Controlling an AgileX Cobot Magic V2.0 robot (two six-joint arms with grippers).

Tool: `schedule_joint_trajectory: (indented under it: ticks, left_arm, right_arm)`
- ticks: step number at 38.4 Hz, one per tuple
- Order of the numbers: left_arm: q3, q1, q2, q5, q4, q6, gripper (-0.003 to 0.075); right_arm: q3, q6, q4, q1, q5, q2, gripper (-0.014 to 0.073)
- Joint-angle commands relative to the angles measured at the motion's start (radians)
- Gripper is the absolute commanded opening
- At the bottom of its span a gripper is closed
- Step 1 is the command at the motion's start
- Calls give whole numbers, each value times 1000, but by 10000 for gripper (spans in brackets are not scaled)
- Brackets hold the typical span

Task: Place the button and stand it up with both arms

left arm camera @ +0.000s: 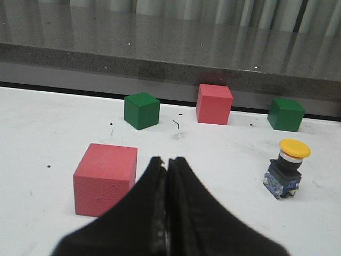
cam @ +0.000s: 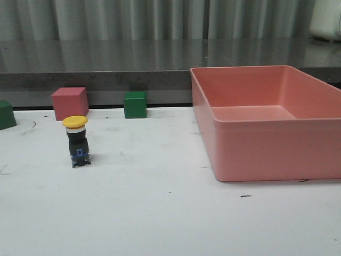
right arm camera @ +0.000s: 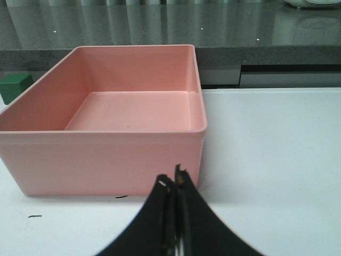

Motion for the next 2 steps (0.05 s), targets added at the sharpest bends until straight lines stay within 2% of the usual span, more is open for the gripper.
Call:
schedule_joint_trajectory:
  ticks: [1,2]
  left_arm:
    - [7,1,-22,-85,-12,-6,-20]
    - [7,1,-22,-85,-12,-6,-20]
  right_arm:
    - [-4,-11,1,-6,-69,-17,-63]
    - [-4,-11,1,-6,-69,-17,-63]
